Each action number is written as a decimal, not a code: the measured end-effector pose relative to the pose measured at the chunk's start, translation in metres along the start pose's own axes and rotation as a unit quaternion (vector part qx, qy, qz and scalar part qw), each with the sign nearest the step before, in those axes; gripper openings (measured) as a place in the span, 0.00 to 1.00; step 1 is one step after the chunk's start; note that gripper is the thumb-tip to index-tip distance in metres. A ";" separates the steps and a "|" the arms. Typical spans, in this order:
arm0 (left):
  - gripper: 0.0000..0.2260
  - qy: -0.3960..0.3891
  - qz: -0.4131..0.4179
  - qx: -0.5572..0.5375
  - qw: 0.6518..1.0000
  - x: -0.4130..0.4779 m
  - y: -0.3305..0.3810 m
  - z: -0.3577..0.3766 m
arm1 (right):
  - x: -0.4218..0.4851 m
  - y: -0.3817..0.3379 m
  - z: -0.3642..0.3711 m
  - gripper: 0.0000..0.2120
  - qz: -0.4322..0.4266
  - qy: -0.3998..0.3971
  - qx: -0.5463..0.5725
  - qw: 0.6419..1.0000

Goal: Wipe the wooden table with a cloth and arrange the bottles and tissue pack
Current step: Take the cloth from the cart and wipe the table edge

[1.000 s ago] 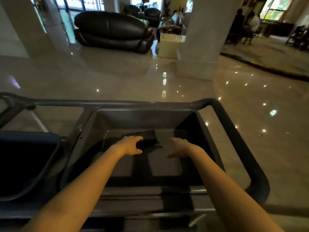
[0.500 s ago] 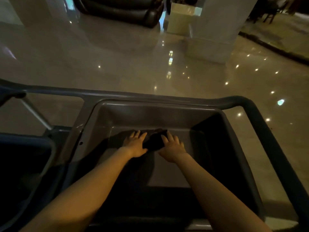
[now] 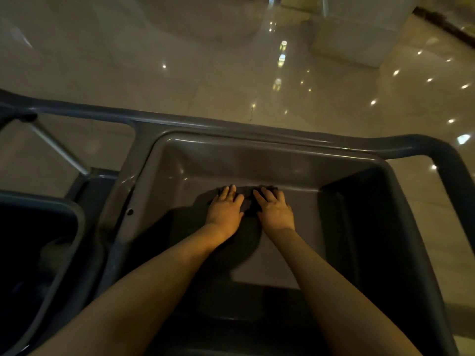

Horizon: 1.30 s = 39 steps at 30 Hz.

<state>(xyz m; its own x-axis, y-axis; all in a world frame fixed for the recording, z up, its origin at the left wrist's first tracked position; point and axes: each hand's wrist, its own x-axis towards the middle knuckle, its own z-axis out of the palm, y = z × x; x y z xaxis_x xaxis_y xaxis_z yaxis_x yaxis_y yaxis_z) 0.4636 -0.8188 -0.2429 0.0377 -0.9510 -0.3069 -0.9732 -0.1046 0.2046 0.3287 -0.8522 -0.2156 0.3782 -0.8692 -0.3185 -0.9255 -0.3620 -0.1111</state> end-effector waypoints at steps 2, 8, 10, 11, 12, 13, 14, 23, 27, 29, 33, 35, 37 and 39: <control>0.23 -0.014 0.001 0.032 0.999 0.002 0.000 -0.002 | 0.001 -0.002 0.001 0.27 0.004 0.002 0.010 1.000; 0.19 -0.019 0.003 0.120 0.993 0.004 0.013 -0.011 | -0.004 -0.006 0.007 0.25 0.024 0.013 0.019 0.999; 0.19 -0.019 0.013 0.147 0.989 0.004 0.016 -0.013 | -0.008 -0.007 0.009 0.25 0.029 0.020 0.020 0.999; 0.18 -0.017 0.019 0.157 0.987 0.004 0.016 -0.015 | -0.010 -0.008 0.010 0.24 0.030 0.024 0.020 0.999; 0.19 -0.015 0.025 0.164 0.986 0.004 0.015 -0.016 | -0.013 -0.008 0.011 0.24 0.031 0.026 0.020 0.999; 0.19 -0.016 0.032 0.168 0.985 0.003 0.015 -0.018 | -0.015 -0.008 0.012 0.24 0.033 0.027 0.021 0.999; 0.20 -0.017 0.039 0.171 0.984 0.001 0.014 -0.019 | -0.019 -0.009 0.012 0.25 0.036 0.027 0.021 0.999; 0.18 -0.016 0.090 0.144 0.985 -0.021 0.019 -0.024 | -0.054 -0.004 0.014 0.28 0.052 0.019 0.034 0.998; 0.14 -0.028 0.110 0.116 0.987 -0.029 0.023 -0.030 | -0.068 0.001 0.012 0.25 0.069 0.011 0.041 0.997; 0.13 -0.034 0.113 0.080 0.990 -0.031 0.030 -0.035 | -0.076 0.007 0.006 0.20 0.087 0.008 0.052 0.995; 0.13 0.031 0.148 0.040 0.988 -0.039 0.063 -0.048 | -0.100 0.024 -0.013 0.15 0.139 0.054 0.116 0.982; 0.14 0.065 0.168 0.006 0.984 -0.045 0.089 -0.059 | -0.118 0.039 -0.027 0.14 0.159 0.102 0.158 0.969; 0.12 0.083 0.201 -0.028 0.976 -0.054 0.115 -0.072 | -0.140 0.057 -0.045 0.13 0.176 0.146 0.193 0.954; 0.08 0.087 0.248 -0.054 0.963 -0.064 0.140 -0.084 | -0.167 0.077 -0.063 0.10 0.192 0.183 0.226 0.937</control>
<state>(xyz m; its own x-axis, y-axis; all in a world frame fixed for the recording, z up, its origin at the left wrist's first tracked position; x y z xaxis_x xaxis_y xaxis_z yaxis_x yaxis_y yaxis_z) 0.3435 -0.7968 -0.1165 -0.3795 -0.9251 0.0119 -0.8522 0.3545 0.3849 0.1953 -0.7567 -0.1118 -0.0799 -0.9934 -0.0825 -0.8771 0.1093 -0.4677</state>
